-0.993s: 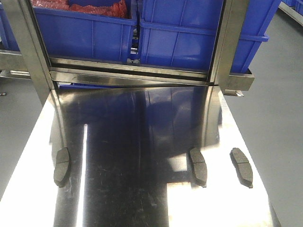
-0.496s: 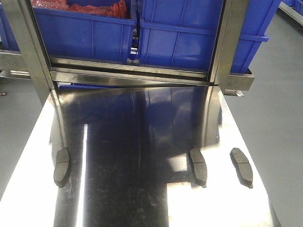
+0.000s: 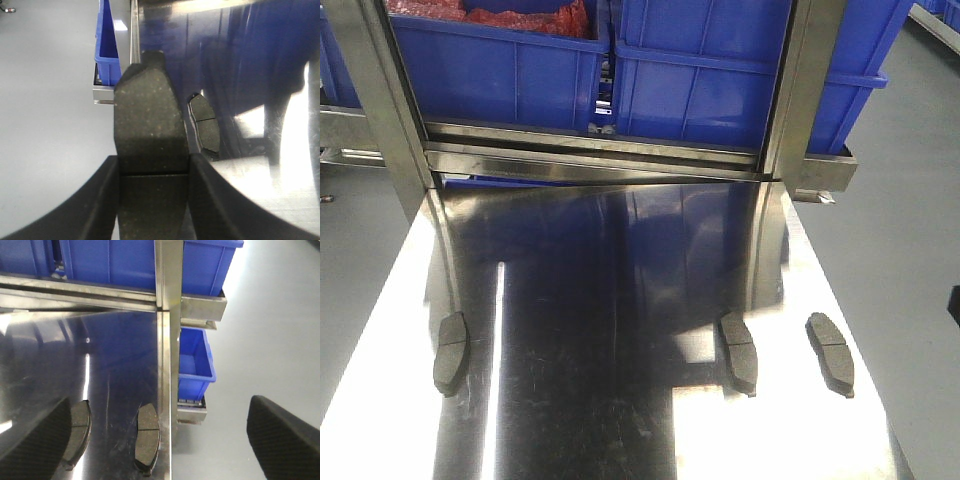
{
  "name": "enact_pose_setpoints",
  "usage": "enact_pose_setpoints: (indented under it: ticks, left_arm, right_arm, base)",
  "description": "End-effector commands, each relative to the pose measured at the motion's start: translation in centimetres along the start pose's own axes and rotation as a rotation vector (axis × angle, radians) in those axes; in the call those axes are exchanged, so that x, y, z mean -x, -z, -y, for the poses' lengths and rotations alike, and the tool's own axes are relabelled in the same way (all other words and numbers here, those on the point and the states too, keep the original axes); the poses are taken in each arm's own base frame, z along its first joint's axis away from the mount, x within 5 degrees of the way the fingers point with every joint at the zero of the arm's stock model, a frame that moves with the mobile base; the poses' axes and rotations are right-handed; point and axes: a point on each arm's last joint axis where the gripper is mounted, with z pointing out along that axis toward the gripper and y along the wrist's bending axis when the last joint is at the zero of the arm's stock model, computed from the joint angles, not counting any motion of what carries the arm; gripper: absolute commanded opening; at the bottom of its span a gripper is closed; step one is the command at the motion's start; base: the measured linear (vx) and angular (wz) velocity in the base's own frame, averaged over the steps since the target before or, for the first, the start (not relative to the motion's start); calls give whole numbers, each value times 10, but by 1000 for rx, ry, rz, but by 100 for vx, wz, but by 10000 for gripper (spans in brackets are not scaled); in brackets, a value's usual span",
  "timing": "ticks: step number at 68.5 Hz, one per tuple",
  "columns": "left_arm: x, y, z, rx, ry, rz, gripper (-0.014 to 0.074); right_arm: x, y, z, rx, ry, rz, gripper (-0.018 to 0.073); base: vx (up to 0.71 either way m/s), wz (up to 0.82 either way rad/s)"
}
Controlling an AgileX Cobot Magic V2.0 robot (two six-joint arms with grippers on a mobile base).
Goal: Move and align brake pads A on conveyor
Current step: 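Lower the right gripper onto the brake pad nearest it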
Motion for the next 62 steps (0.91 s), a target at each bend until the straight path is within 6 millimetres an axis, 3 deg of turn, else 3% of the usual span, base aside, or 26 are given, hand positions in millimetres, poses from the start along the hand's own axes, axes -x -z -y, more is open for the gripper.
enact_pose_setpoints:
  ticks: [1, 22, 31, 41, 51, 62]
  left_arm:
    - [13, 6, 2, -17, 0, 99, 135]
    - [13, 6, 2, -17, 0, 99, 135]
    - [13, 6, 2, -17, 0, 99, 135]
    - [13, 6, 2, -17, 0, 99, 135]
    - [13, 6, 2, -17, 0, 99, 135]
    - [13, 6, 2, -17, 0, 99, 135]
  right_arm:
    - [21, -14, 0, 0, 1, -1, 673]
    - [37, -113, 1, 2, 13, -472, 598]
    - [32, -156, -1, 12, 11, -620, 587]
    - [14, -200, -13, 29, 36, -778, 587]
    - [-1, -229, -13, 12, -6, -852, 587]
    - [-13, -241, -14, 11, -6, -898, 587]
  base:
    - [0, 0]
    - [0, 0]
    - [0, 0]
    - [0, 0]
    - [0, 0]
    - [0, 0]
